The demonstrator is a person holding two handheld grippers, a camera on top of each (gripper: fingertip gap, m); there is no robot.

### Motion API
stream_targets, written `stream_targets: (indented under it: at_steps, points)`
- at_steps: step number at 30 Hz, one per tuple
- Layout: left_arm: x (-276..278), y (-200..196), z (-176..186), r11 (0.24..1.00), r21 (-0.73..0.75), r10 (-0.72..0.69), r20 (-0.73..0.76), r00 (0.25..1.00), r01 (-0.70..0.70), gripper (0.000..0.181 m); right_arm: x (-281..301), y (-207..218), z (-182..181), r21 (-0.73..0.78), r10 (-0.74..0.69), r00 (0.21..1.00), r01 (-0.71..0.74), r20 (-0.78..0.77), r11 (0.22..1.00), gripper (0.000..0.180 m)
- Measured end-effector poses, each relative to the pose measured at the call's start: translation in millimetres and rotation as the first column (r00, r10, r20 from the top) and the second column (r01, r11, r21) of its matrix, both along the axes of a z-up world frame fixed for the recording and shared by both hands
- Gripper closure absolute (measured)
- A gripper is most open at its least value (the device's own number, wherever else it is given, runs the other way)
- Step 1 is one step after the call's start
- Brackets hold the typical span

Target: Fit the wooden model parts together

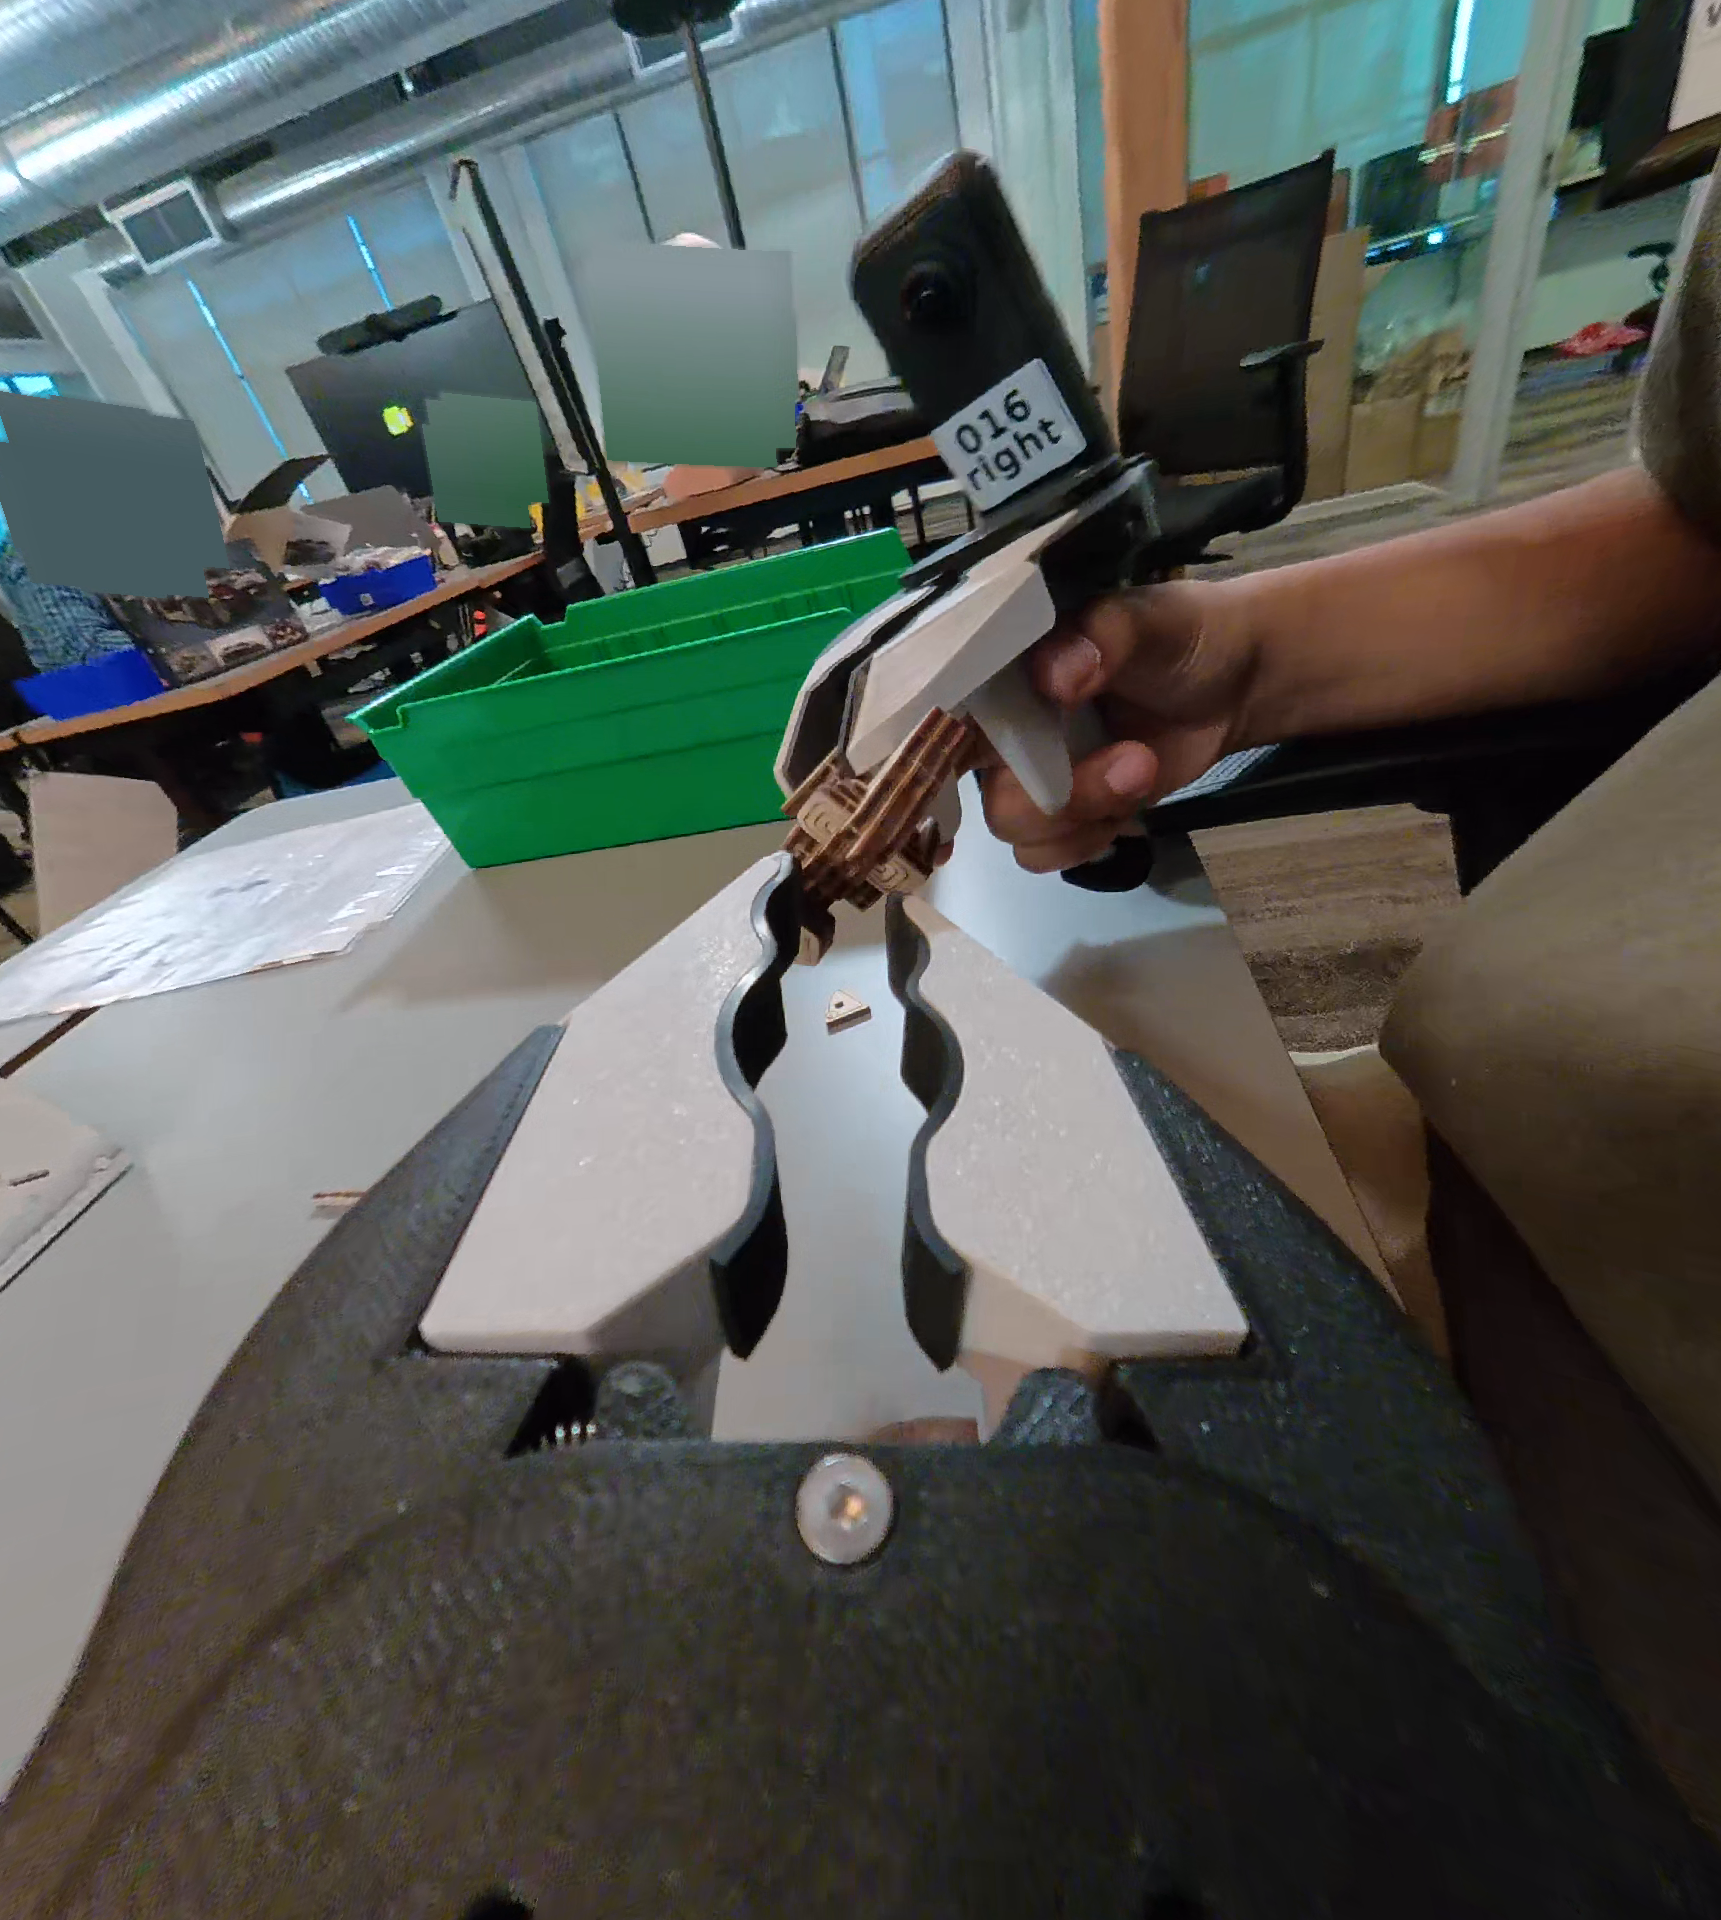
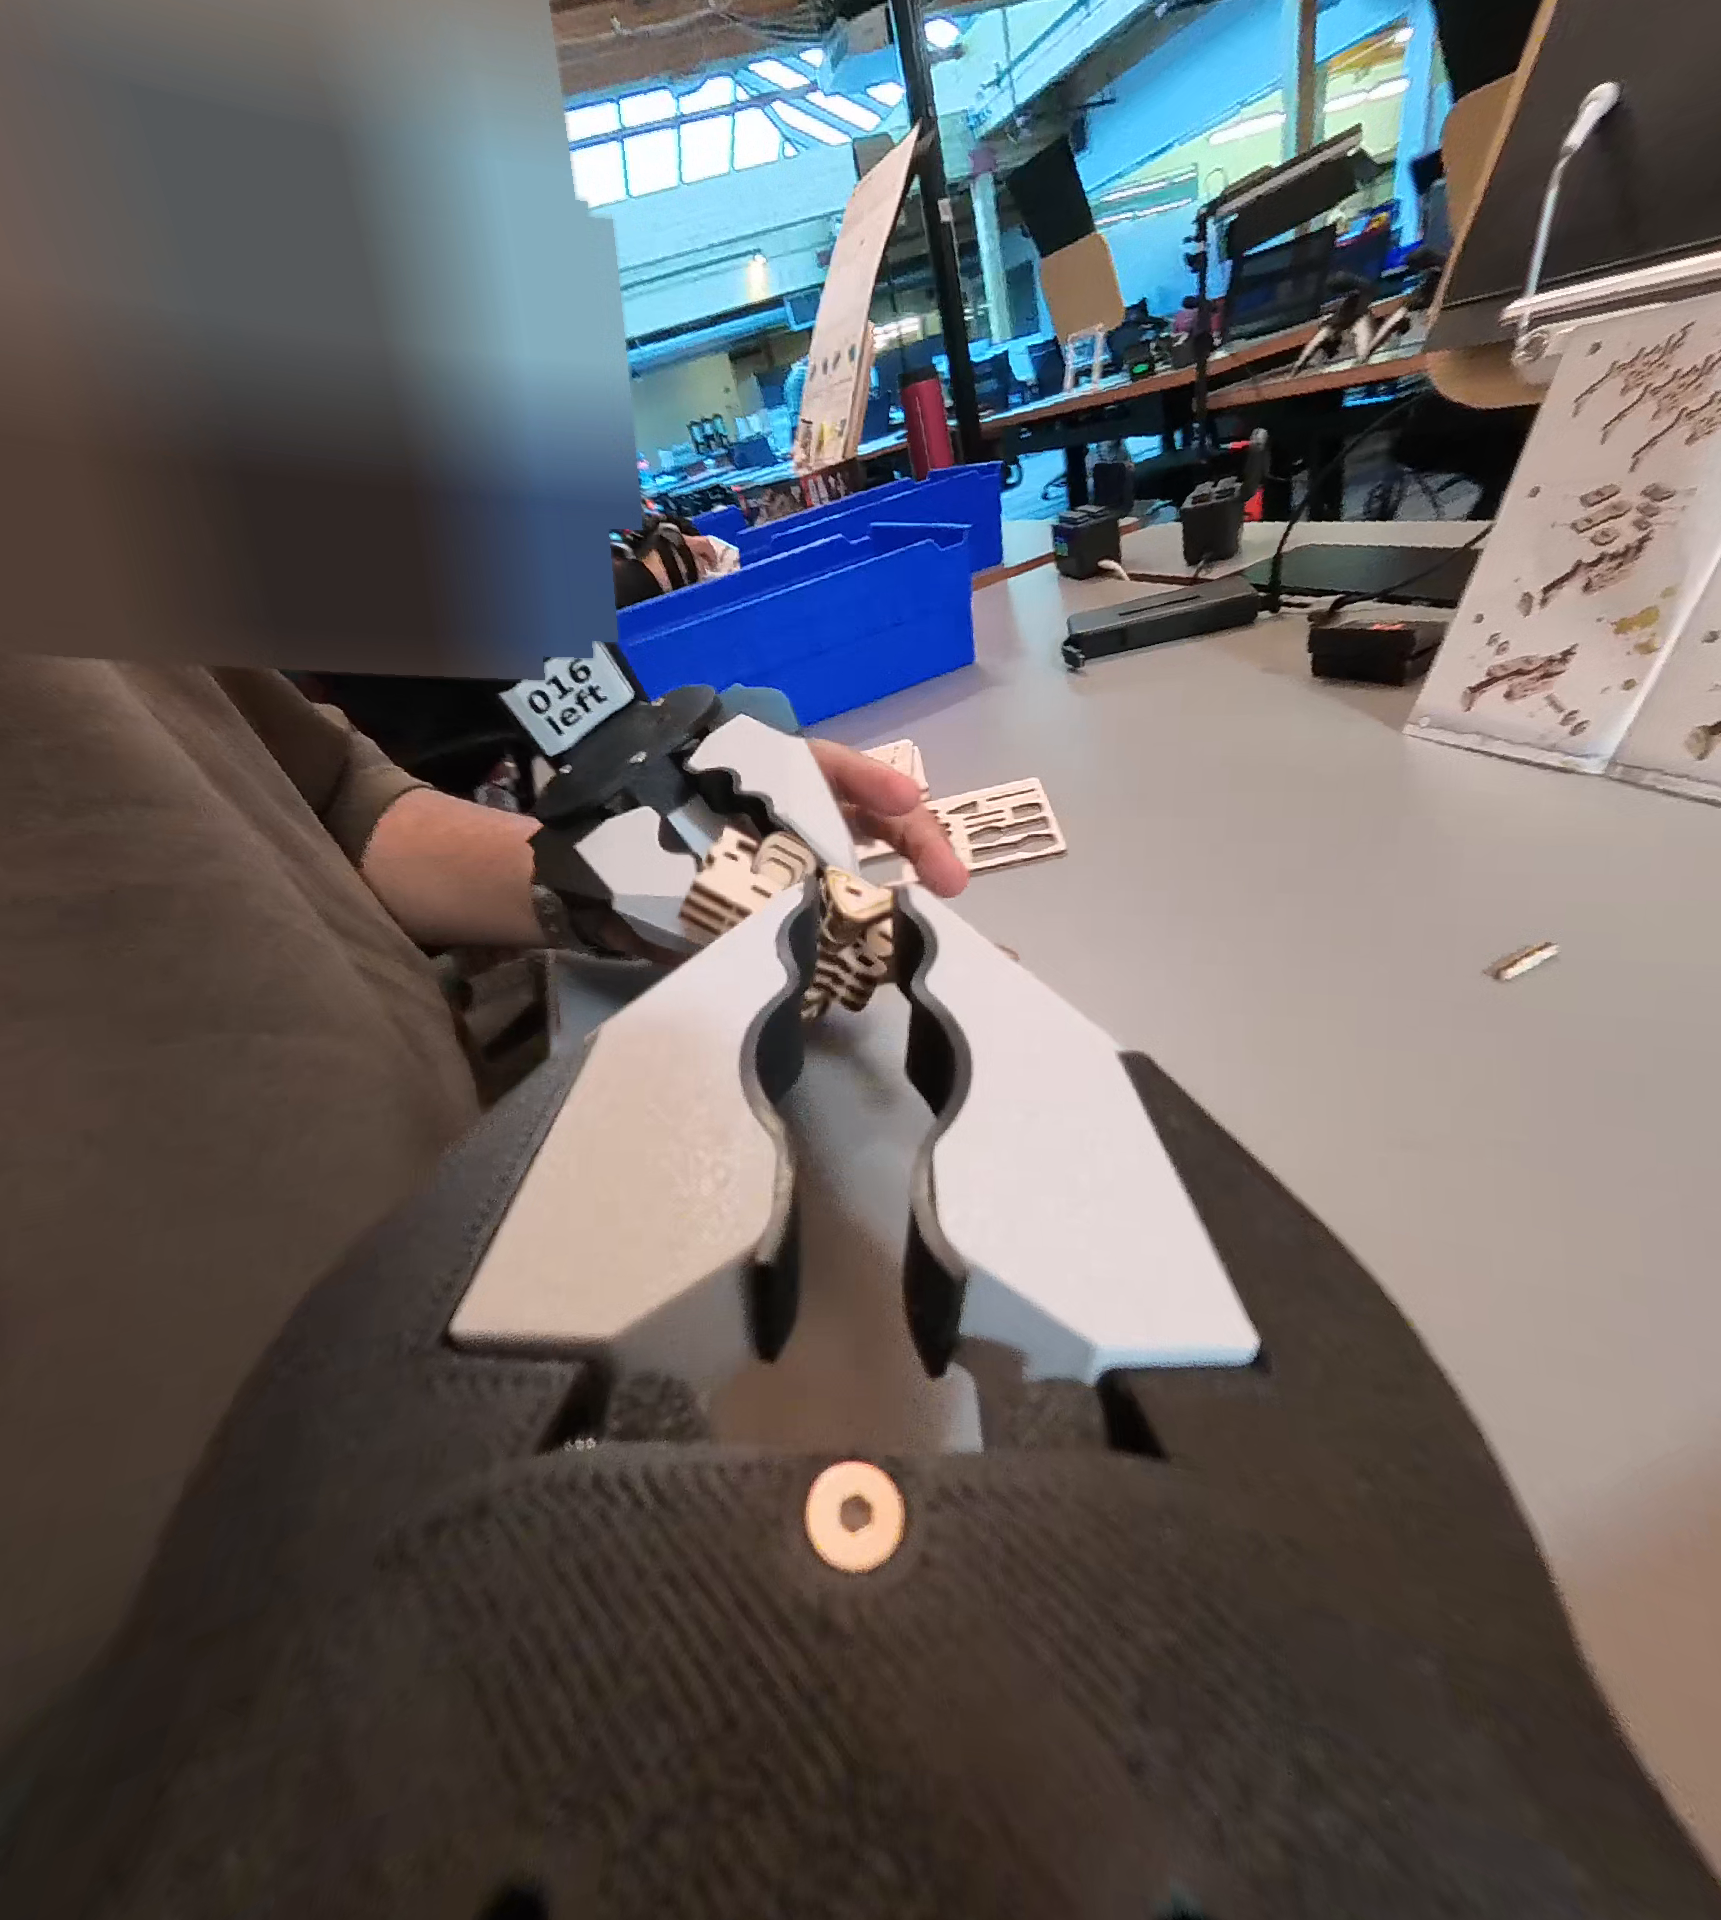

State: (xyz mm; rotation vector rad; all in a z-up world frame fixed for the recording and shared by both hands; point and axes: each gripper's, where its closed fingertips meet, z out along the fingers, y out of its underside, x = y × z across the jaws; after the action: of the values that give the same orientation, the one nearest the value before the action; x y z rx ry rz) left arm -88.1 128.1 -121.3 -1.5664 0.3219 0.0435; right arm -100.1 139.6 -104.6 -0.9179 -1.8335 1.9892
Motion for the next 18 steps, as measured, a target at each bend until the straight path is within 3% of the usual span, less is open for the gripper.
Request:
stream_targets:
  at_steps: [9,11,18]
  points:
    - [8,-3,-3,1.0,0.022,0.003,-0.15,0.989,0.0,0.164,13,-3,-9,-0.291,0.232,0.938,-0.153,0.259,0.944,0.168]
    - [1,0,-2,0.997,0.037,0.077,-0.167,0.983,-0.072,0.135,15,-2,-8,-0.347,0.277,0.92,-0.173,0.278,0.922,0.169]
    - [-21,-4,0,0.986,0.024,0.165,-0.058,0.985,-0.164,0.123,9,-6,5,-0.199,0.188,0.972,-0.159,0.138,0.967,0.169]
